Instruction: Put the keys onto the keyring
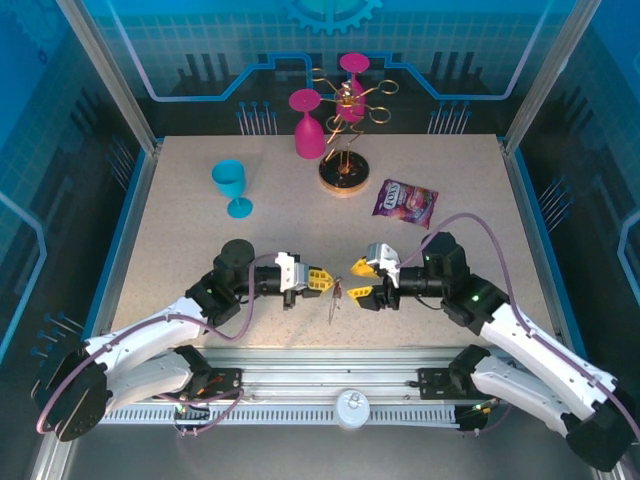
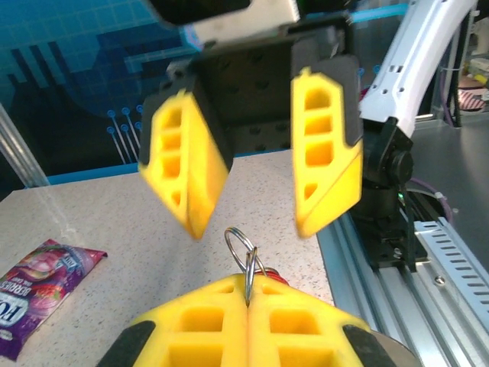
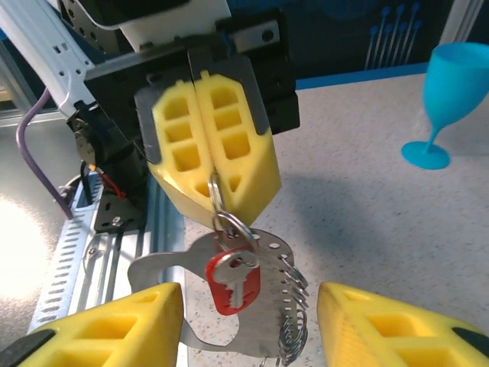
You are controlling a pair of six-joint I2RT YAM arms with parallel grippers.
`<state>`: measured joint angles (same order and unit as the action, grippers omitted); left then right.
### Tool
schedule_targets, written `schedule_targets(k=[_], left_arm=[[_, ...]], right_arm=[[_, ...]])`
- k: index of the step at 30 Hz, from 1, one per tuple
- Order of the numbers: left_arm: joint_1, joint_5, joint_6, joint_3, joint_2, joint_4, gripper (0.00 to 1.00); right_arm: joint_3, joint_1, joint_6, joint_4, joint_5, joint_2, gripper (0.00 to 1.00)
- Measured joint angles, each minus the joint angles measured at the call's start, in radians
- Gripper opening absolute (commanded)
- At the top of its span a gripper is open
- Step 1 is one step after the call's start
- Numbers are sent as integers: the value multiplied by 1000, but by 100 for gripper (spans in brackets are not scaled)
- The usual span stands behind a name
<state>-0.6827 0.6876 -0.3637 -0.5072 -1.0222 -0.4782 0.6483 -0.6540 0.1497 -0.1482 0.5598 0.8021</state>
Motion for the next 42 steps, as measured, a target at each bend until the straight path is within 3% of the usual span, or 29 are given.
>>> schedule_targets(k=[5,10,20,23,29,30,33,37,42], left_arm=[[0,-29,32,0,-23,-37,0],[-11,-36,74,9,-47,-80,0],[-35,-37,113,21,-59,-141,0],[-35,-38,127,27,-59,-157,0],[-35,-45,129,42,-59,-155,0],[-35,-45,126,45,-59,-154,0],[-35,-45,111,47,-57,-153,0],[-37,-45,86,47,-46,-155,0],[-37,-45,68,46,-45,-155,0]], right_arm=[[-31,-119,-1,12,-137,-3,52],[-40,-165,-1,53,-249,51,45],[-40,-179,9,50,-378,35,6],[-38,-182,16,34,-399,34,0],[13,-190,23,-25,-368,135,3],[21,-190,23,-31,-358,150,7],[23,-191,29,-49,-342,152,34],[11,-186,24,-75,-360,71,46],[-39,-174,39,-58,-388,-122,46]])
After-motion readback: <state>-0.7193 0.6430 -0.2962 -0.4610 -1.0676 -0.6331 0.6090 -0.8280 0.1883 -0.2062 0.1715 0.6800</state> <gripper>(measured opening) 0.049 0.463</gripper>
